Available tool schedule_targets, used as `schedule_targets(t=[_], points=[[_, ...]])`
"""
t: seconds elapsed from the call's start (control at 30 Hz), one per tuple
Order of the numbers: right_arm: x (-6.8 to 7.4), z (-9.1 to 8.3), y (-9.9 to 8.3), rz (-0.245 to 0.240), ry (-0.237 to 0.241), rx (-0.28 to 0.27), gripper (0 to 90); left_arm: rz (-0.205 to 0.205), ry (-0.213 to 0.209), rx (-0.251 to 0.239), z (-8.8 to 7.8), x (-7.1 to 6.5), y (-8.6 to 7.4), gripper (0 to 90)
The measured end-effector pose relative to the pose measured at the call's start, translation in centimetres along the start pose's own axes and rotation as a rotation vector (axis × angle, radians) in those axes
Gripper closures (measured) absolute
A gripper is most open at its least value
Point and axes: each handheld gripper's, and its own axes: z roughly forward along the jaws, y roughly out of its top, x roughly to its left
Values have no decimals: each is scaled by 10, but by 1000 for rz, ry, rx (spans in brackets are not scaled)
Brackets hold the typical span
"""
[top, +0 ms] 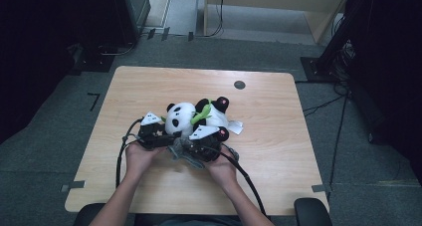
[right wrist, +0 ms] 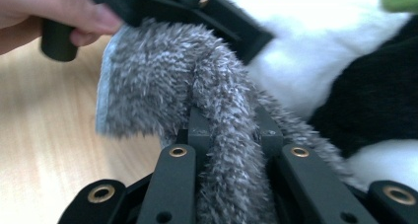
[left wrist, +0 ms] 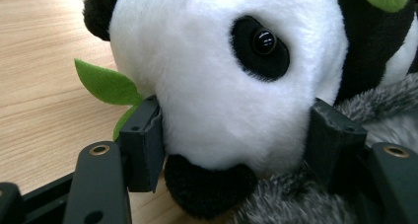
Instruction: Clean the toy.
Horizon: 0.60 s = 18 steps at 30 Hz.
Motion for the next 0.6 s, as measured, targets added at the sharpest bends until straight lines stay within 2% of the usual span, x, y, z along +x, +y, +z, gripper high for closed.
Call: schedule_targets(t=[0.2, 0.27, 0.37, 0.6], points=[[-9, -5, -5, 26, -14, -14, 770, -2, -3, -1, 0, 1, 0, 333], [-15, -12, -11, 54, -25, -34, 771, -11, -3, 3, 0, 1, 0, 336], [-18, -18, -16, 70, -32, -35, 771, -8, -2, 6, 0, 1, 1, 341], [-20, -31, -24, 65, -62, -43, 771, -16, -10, 10, 1, 3, 3, 346]])
